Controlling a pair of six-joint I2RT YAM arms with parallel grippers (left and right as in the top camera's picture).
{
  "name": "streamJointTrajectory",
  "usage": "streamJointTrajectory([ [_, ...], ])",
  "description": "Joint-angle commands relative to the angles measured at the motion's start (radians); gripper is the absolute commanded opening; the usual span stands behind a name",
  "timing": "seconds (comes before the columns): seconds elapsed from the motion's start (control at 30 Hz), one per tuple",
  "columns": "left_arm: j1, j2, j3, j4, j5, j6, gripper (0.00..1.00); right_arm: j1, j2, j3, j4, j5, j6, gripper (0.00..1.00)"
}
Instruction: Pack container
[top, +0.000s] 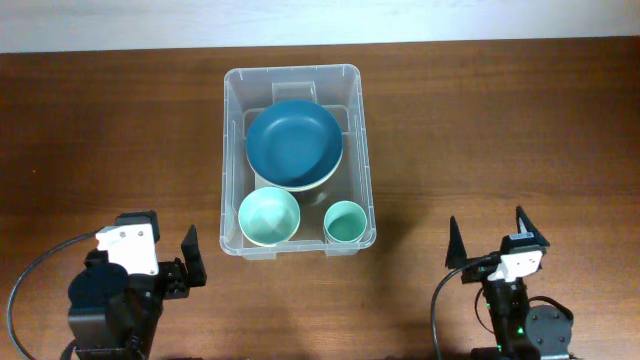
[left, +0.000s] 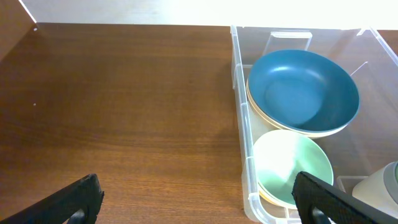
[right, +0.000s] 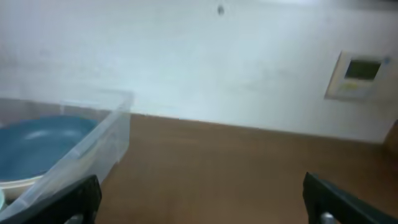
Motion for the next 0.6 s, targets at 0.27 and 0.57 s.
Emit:
streamJointTrajectory([
  [0.27,0.003,-0.005,-0.004,0.002,0.011,-0.01,1.0,-0.012,-0.007,-0.147,0.06,-0.023,-0.079,0.99],
  [0.57,0.003,-0.005,-0.004,0.002,0.011,-0.01,1.0,-0.013,-0.007,-0.147,0.038,-0.021,-0.077,0.99],
])
